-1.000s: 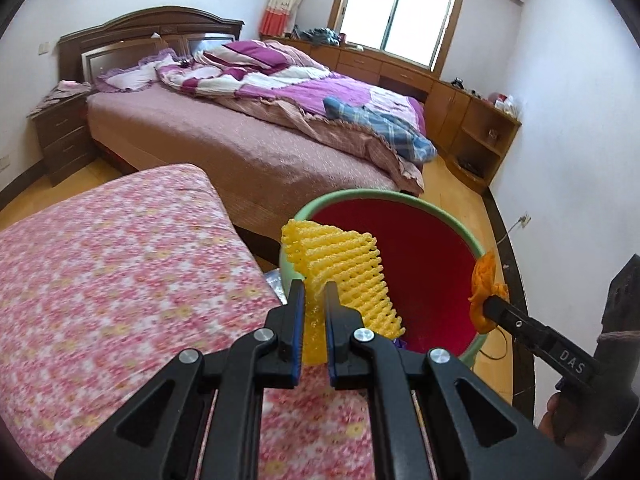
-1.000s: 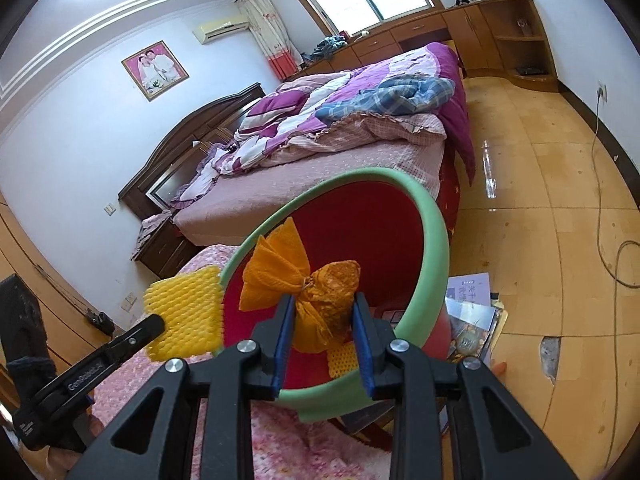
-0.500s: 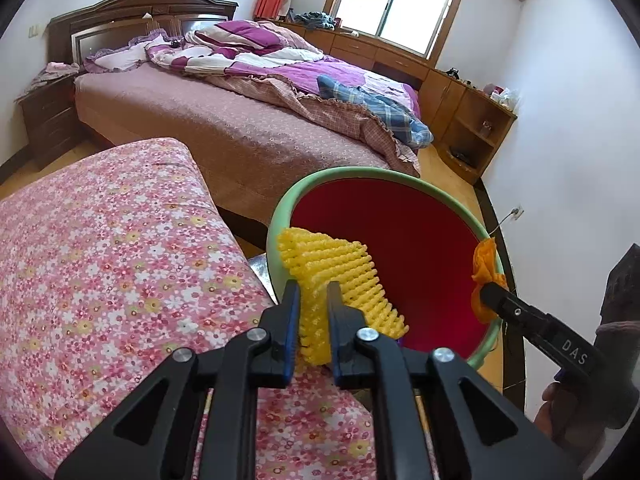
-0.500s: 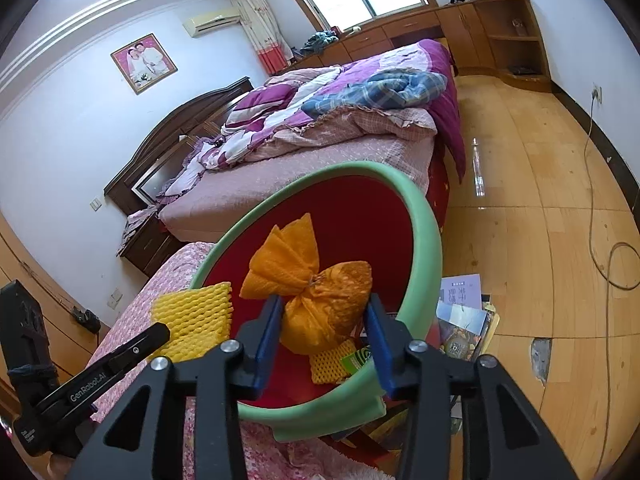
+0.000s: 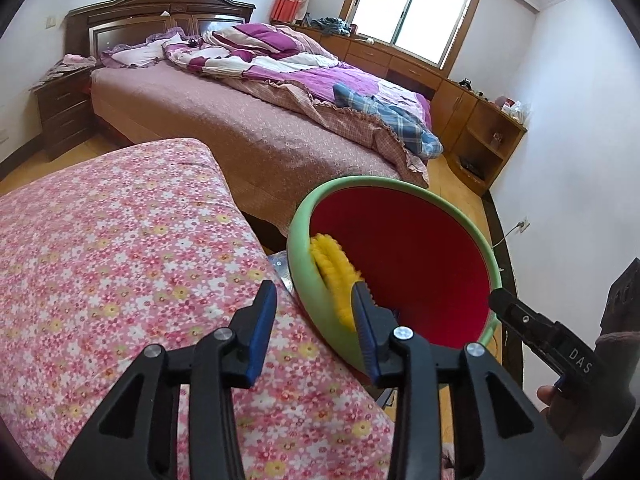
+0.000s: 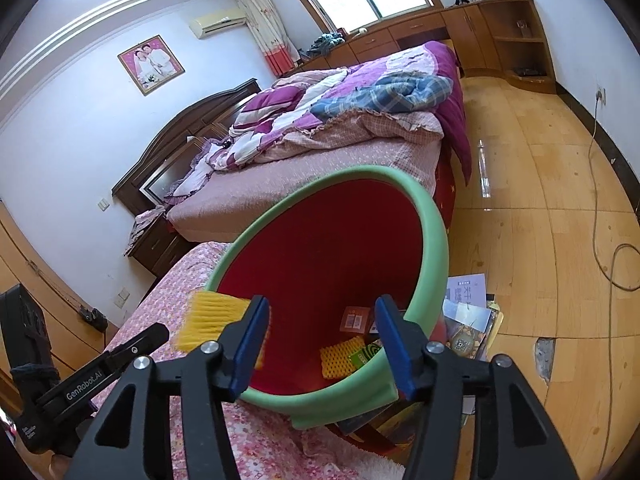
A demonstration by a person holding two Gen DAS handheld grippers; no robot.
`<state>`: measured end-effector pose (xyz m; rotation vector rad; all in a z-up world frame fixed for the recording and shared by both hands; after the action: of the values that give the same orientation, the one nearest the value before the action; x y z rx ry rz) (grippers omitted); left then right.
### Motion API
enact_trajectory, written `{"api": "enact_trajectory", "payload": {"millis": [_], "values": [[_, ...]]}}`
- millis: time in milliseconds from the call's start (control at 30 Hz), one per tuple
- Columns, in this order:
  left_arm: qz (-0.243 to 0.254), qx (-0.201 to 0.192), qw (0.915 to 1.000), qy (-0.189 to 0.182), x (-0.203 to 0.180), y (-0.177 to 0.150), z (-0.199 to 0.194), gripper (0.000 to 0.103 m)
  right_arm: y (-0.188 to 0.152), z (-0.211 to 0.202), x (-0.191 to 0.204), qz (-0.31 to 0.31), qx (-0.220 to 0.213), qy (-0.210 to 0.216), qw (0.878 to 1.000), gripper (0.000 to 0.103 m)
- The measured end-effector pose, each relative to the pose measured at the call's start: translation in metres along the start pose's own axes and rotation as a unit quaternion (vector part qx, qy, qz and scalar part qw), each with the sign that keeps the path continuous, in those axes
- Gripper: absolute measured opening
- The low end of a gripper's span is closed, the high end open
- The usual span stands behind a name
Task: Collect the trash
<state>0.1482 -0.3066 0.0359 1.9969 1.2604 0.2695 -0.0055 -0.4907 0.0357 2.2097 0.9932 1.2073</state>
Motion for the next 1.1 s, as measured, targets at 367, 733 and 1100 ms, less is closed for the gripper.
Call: {"api": "enact_trajectory", "payload": {"millis": [367, 733, 1100], "values": [[-0.025, -0.004, 0.9994, 0.025, 0.028, -0.011, -0.042, 0.039, -0.013, -0.019, 0.033, -0.027, 0.008, 0.017, 0.999, 0.064], [-0.062, -0.014, 0.9958, 0.066, 0.072, -0.035, -0.1, 0.039, -0.044, -0.037, 0.098, -0.087, 0.032, 0.061, 0.994, 0.071], [-0.097, -0.03, 0.9855, 0.136, 0.116, -0.068, -0.157, 0.049, -0.076, -0.061, 0.155, -0.151, 0.038, 0.088, 0.984, 0.083]]}}
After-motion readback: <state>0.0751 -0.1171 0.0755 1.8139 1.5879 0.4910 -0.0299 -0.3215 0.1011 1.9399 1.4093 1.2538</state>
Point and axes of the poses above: each gripper's, at about its wrist camera, not at the fingertips, and z roughly the way its jaws point, x to its left, y to its top, the point moved 2 cm from there along z, roughly the way its jaws point, and after that the axes turned 6 degrees about y, right-handed, at the moved point
